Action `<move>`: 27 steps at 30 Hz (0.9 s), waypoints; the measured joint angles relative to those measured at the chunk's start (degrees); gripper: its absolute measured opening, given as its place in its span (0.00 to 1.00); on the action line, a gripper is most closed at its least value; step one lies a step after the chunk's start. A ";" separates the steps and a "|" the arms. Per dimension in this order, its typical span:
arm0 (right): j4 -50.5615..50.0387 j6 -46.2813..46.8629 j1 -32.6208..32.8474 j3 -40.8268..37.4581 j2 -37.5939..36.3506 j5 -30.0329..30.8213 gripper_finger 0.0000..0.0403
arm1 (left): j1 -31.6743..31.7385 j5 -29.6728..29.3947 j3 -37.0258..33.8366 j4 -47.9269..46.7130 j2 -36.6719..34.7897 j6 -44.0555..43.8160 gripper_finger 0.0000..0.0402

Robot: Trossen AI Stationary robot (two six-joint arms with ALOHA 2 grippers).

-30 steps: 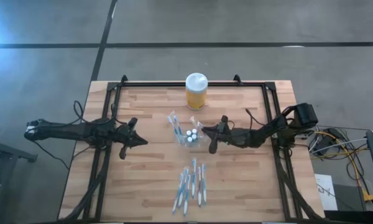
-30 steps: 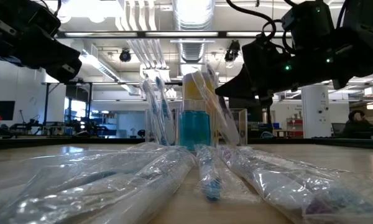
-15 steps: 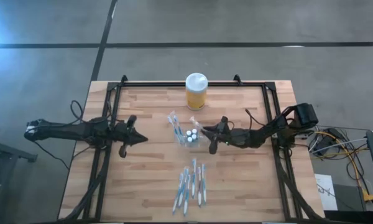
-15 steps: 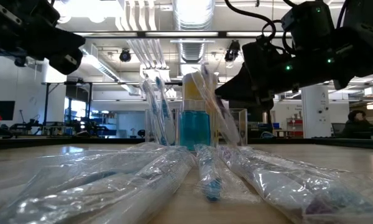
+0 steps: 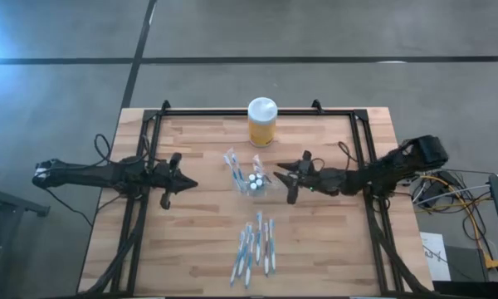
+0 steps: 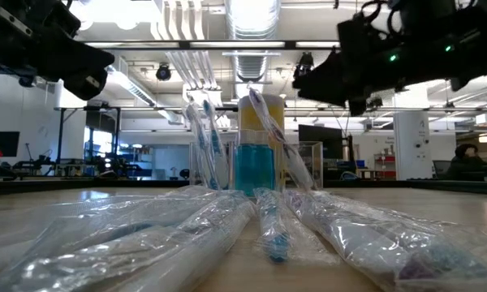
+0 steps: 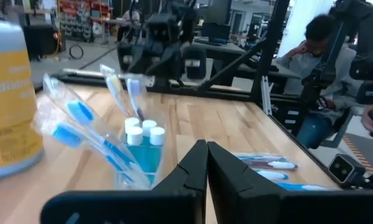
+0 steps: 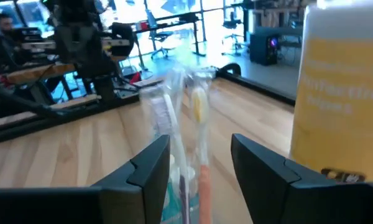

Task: Pick & Place toothbrushing station
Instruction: Put the blue toothbrush into the transparent organizer

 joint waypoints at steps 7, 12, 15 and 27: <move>-7.93 -7.16 1.42 -6.09 -17.08 -8.88 0.35 | 0.00 0.36 0.00 -1.13 0.00 -4.55 0.03; -7.78 -10.56 0.09 -12.56 -29.45 -20.23 0.21 | 0.00 0.34 0.00 -1.08 0.00 -2.15 0.03; -8.07 -9.93 -1.27 -16.46 -35.81 -25.59 0.10 | 0.00 -0.52 0.00 -1.08 0.00 -3.19 0.03; -12.85 -5.21 -1.70 -21.29 -46.07 -24.67 0.02 | -0.46 -6.16 1.38 4.22 1.38 -20.63 0.02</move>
